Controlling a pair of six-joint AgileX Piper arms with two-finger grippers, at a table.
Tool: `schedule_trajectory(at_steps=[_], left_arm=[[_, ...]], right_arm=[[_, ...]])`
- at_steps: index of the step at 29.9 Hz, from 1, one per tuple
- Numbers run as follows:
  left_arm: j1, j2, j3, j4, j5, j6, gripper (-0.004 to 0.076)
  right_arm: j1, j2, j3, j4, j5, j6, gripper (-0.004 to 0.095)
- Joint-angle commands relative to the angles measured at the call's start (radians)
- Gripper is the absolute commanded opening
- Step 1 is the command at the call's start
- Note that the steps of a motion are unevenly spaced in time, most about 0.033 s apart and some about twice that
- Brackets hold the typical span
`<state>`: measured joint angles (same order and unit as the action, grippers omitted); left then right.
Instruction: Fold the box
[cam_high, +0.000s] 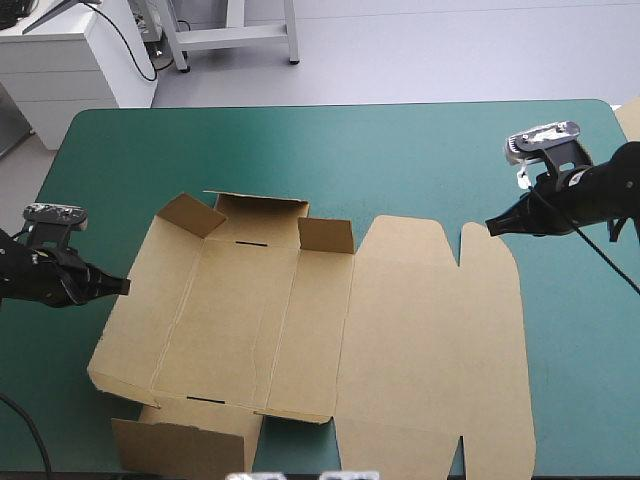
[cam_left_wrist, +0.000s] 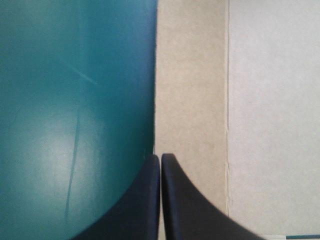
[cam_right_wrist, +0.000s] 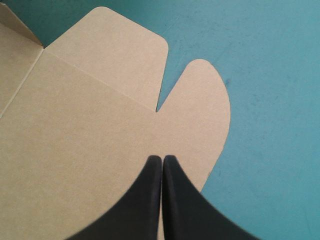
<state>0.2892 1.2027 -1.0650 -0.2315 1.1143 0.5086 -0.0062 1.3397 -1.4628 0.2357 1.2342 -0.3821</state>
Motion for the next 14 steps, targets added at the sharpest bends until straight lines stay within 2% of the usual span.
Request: schedule_trajectory(at_steps=[1,5,7,10,14], left_arm=[[0.006,-0.022,-0.029,-0.057,-0.013,0.072,-0.0008],[0.006,-0.015,-0.029,-0.050,-0.012,0.062,0.0001],[0.006,-0.011,-0.029,-0.050,0.001,0.059,0.0035],[0.006,0.000,-0.029,-0.050,0.033,0.015,0.0153],[0.006,0.030,-0.029,-0.039,0.055,-0.174,0.0352]], right_arm=[[-0.007,-0.032,-0.016,0.038,-0.062,-0.019,-0.0016],[-0.007,-0.032,-0.016,0.041,-0.077,-0.037,-0.0016],[-0.007,-0.032,-0.016,0.041,-0.086,-0.046,-0.0016],[-0.007,-0.032,-0.016,0.041,-0.098,-0.053,-0.0016],[-0.007,-0.032,-0.016,0.041,-0.105,-0.067,-0.0016]])
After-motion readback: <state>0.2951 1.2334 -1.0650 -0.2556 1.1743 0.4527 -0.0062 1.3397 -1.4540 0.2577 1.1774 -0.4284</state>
